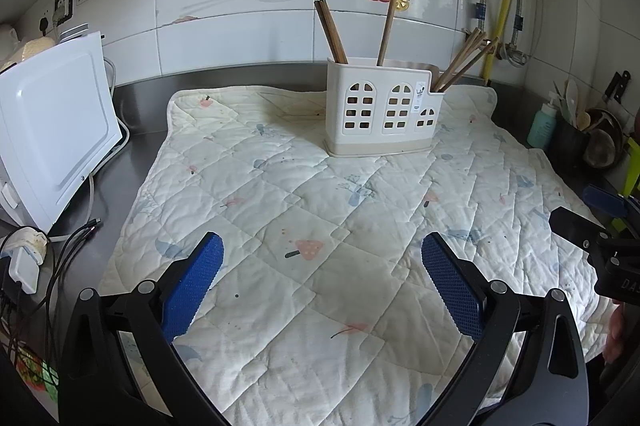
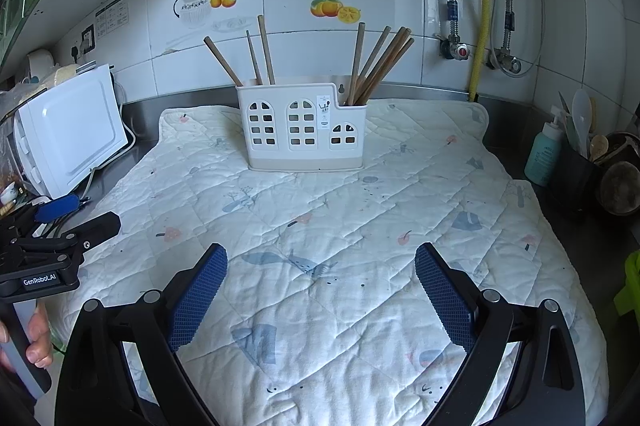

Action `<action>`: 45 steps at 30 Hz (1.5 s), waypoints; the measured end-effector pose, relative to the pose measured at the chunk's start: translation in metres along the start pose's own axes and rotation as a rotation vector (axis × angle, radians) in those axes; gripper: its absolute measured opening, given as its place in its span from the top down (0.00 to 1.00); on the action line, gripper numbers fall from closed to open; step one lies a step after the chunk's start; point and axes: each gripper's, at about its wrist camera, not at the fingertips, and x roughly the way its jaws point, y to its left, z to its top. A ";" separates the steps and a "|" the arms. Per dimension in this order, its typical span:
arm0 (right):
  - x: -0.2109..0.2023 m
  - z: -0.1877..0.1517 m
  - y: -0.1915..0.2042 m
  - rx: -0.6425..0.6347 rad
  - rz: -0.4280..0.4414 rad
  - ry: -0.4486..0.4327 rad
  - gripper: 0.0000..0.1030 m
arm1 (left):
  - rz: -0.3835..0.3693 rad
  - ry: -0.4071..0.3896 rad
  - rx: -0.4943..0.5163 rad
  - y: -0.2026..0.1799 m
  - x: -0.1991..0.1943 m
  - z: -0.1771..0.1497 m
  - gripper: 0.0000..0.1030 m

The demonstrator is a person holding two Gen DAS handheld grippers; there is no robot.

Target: Organize utensils

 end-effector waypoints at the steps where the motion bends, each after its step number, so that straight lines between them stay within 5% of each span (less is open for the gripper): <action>1: 0.000 0.000 -0.001 0.001 0.000 0.000 0.11 | -0.001 0.000 0.000 0.000 0.000 0.001 0.05; 45: 0.001 0.001 -0.003 0.005 0.002 0.001 0.11 | -0.023 -0.003 0.005 -0.005 0.001 0.002 0.05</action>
